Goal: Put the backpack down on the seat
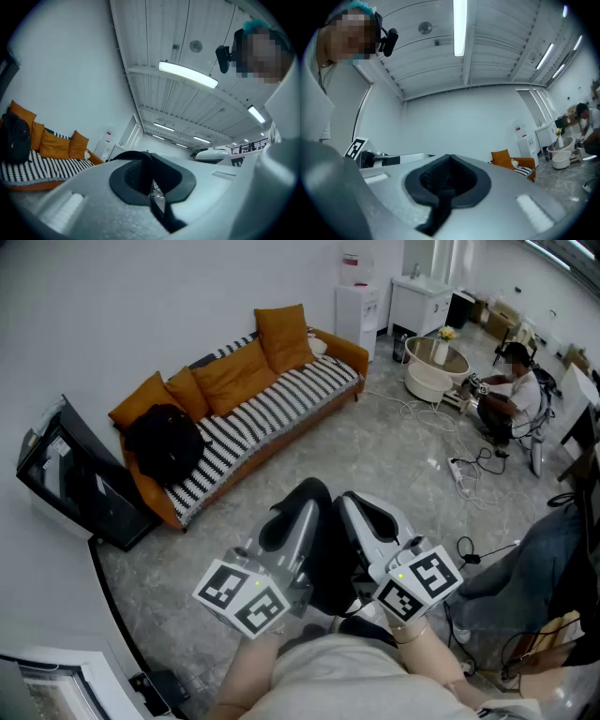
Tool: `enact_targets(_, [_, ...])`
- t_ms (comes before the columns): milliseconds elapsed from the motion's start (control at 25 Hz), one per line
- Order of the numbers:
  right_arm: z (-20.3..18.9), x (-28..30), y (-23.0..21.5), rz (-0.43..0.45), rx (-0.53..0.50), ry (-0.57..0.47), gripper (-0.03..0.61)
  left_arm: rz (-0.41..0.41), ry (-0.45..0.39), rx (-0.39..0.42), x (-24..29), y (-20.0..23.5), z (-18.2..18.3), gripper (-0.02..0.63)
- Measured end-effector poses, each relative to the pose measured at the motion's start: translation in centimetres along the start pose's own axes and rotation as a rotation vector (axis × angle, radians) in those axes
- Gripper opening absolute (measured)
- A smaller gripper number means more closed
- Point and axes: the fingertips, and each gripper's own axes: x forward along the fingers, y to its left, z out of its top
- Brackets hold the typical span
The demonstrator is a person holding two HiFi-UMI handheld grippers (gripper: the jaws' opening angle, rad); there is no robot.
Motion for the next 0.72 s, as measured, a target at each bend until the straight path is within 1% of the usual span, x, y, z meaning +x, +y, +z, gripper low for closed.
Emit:
enact_targets(120, [-0.1, -0.3, -0.2, -0.006, -0.008, 0.002, 0.002, 0.0, 0.006, -0.01, 0.2, -0.5, -0.6, 0.011])
enact_targets(320, [-0.2, -0.7, -1.0, -0.021, -0.004, 0.004, 0.002, -0.026, -0.015, -0.033, 0.7, -1.3, -0.6, 0.011])
enact_targets(480, [-0.2, -1.0, -1.5, -0.012, -0.007, 0.017, 0.002, -0.048, -0.03, -0.015, 1.4, -2.3, -0.3, 0.011])
enact_targets(600, [-0.3, -1.2, -2.3, -0.009, -0.004, 0.034, 0.002, -0.042, -0.041, -0.007, 2.1, -2.6, -0.3, 0.011])
enact_targets(720, [-0.6, -1.3, -3.2, 0.007, 0.014, 0.047, 0.002, -0.031, -0.04, -0.002, 3.2, -2.7, -1.1, 0.011])
